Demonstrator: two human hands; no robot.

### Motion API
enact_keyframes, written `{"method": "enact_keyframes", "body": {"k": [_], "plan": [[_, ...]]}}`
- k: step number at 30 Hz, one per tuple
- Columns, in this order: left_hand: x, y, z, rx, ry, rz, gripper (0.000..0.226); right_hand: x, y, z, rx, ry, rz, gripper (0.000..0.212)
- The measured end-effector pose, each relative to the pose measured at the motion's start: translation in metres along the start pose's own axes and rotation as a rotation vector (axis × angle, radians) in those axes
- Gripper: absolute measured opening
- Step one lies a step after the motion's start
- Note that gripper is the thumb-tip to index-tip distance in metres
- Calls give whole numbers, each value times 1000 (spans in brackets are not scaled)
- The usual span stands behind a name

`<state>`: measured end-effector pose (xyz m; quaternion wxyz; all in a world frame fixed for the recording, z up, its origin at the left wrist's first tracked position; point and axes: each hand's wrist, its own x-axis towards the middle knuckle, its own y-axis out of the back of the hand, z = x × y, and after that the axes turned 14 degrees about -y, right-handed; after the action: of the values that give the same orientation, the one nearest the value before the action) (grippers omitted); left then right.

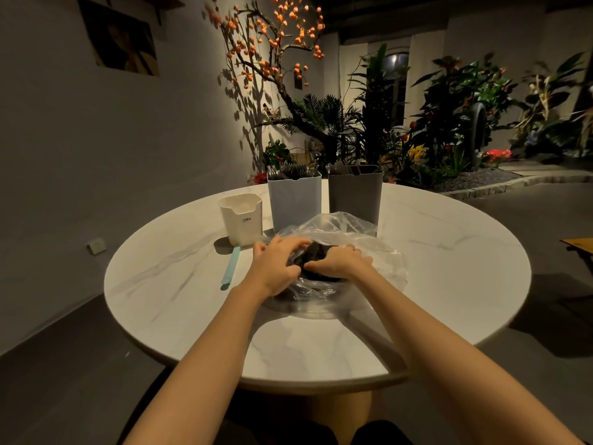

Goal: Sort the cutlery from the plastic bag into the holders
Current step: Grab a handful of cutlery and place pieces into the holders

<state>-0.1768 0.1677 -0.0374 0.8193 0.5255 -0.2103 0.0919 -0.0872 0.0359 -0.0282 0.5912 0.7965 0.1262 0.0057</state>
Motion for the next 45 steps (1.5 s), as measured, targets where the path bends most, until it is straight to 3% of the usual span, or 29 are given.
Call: {"method": "enact_keyframes", "body": {"k": [4,7,14,17,24,32,38,45], "plan": [[0,1,4,-103,-9,47,70,-1,14,3,109,87,-68,40],[3,-3,-2,-178,-35,67,68,-6,22,5,106,133,-59,32],[3,-4,-1,-155,-41,-11,71,10,17,8,206,98,104,27],[4,-6,-5,-142,-36,-17,69,14,13,10,229,82,179,38],[5,-7,-4,-109,-32,-19,66,3,11,-3,-152,85,-22,71],[4,-11,-6,-147,-10,-12,69,-12,29,-6,-38,188,-59,31],[3,-12,-6,-132,-59,31,64,1,20,-2,-41,174,-18,27],[3,-8,2,-66,-140,272,45,7,20,2,17,141,-23,30]]}}
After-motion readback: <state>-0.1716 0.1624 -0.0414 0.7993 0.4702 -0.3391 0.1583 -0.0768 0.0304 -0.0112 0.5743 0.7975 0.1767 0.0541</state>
